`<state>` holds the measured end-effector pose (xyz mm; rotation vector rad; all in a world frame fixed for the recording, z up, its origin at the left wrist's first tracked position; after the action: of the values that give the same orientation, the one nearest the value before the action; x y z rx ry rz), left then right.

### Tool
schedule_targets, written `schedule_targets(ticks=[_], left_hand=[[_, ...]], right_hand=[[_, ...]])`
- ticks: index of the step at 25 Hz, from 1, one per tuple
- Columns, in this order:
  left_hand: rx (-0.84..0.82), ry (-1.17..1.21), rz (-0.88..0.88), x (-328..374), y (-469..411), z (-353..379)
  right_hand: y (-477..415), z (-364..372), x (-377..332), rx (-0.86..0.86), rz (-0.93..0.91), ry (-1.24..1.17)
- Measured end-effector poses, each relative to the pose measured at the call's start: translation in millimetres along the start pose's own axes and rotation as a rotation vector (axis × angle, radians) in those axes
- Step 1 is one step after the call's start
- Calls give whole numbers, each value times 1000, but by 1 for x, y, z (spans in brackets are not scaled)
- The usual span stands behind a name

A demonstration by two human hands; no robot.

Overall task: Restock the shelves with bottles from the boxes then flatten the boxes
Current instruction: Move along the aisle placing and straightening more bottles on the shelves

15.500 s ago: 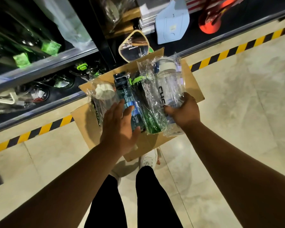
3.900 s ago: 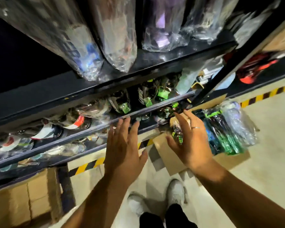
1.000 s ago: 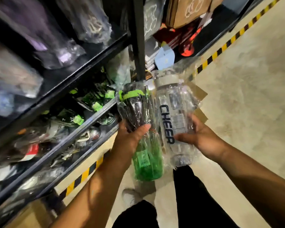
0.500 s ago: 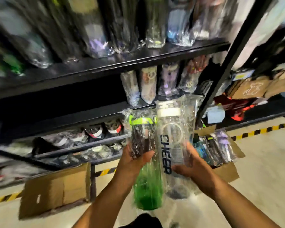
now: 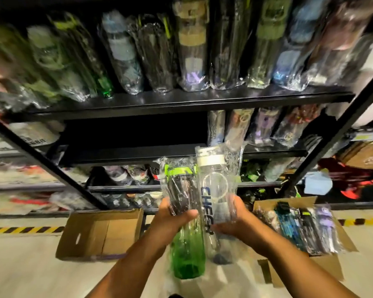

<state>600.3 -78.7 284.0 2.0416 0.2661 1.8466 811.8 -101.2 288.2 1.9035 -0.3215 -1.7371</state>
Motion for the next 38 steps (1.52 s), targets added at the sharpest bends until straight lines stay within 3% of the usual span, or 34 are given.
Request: schedule_targets(ticks=[5,10,19,24,32,38], left_hand=[[8,-24,-115,9,-60,-50],[20,-108,-136,14,-159,-97],[7,-130,-75,9,-285,-98],[64,-19,-52,7,-319,-95],[109,-20,-116,-5,-349,-101],[127,-26,-115,-16,-361,-95]], right_hand=[[-71,33,-28,-10,172,31],[-178,45,-44,191,170,-14],[-328,8,-59,555,-56,63],[-372,-3,-77,657,-153,11],[-421,1,-87,809,-148,-178],[-432,-2,-68,837,-152,-40]])
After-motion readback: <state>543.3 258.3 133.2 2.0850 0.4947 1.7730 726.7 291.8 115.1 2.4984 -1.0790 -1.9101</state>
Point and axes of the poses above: each hand's wrist, its own y-axis away from the middle knuckle, its own z-axis out of the palm, x = y × z, the point moved 1 cm from there along -y, towards the middle knuckle, and after that the axes turned 6 degrees about z, right-handed, at the moved point
